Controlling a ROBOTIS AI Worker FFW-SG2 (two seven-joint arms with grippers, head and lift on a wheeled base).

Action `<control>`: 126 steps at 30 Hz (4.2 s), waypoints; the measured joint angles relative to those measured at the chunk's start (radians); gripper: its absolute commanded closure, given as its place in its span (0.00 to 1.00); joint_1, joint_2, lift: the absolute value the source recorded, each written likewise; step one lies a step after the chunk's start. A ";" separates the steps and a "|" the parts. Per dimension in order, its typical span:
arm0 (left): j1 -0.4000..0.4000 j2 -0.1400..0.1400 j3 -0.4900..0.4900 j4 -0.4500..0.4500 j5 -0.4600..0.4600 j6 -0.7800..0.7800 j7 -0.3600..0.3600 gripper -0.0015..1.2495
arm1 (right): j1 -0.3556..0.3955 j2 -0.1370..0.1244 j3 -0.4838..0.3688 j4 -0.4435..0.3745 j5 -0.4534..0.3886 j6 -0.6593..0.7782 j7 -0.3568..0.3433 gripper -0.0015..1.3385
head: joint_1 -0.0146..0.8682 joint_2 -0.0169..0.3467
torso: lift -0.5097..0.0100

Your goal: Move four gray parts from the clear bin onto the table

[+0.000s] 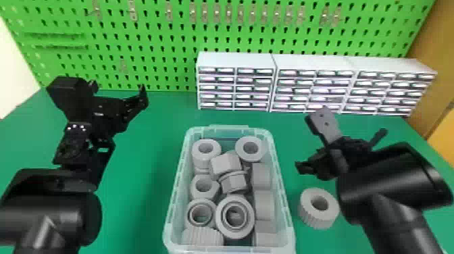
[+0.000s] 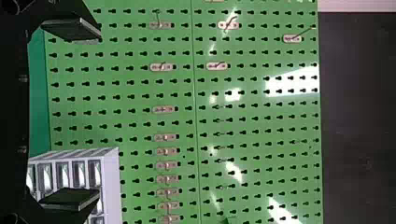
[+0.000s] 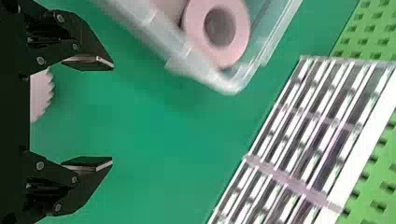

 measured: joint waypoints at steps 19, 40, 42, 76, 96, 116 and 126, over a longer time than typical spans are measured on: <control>0.000 0.000 0.001 0.001 -0.003 0.002 0.000 0.08 | -0.132 -0.092 0.300 -0.029 -0.148 0.127 0.064 0.40 | 0.79 0.12 | 0.89; -0.004 -0.001 0.013 0.013 -0.012 0.008 0.000 0.08 | -0.245 -0.249 0.505 -0.031 -0.230 0.224 0.286 0.40 | 0.79 0.12 | 0.89; -0.006 -0.001 0.010 0.017 -0.012 0.008 0.000 0.08 | -0.262 -0.262 0.521 -0.031 -0.245 0.226 0.289 0.40 | 0.79 0.12 | 0.89; -0.004 0.000 -0.013 0.038 -0.017 0.023 -0.002 0.08 | -0.514 -0.344 0.678 -0.021 -0.654 0.233 0.288 0.40 | 0.79 0.12 | 0.89; -0.001 -0.001 -0.011 0.037 -0.018 0.023 -0.002 0.08 | -0.539 -0.370 0.742 -0.099 -0.230 0.382 0.645 0.40 | 0.79 0.12 | 0.89; -0.002 -0.002 -0.013 0.037 -0.018 0.023 -0.002 0.08 | -0.532 -0.356 0.766 -0.093 -0.215 0.387 0.666 0.40 | 0.79 0.12 | 0.89; -0.004 -0.003 -0.015 0.037 -0.018 0.023 -0.002 0.08 | -0.526 -0.343 0.778 -0.083 -0.209 0.388 0.667 0.40 | 0.79 0.12 | 0.89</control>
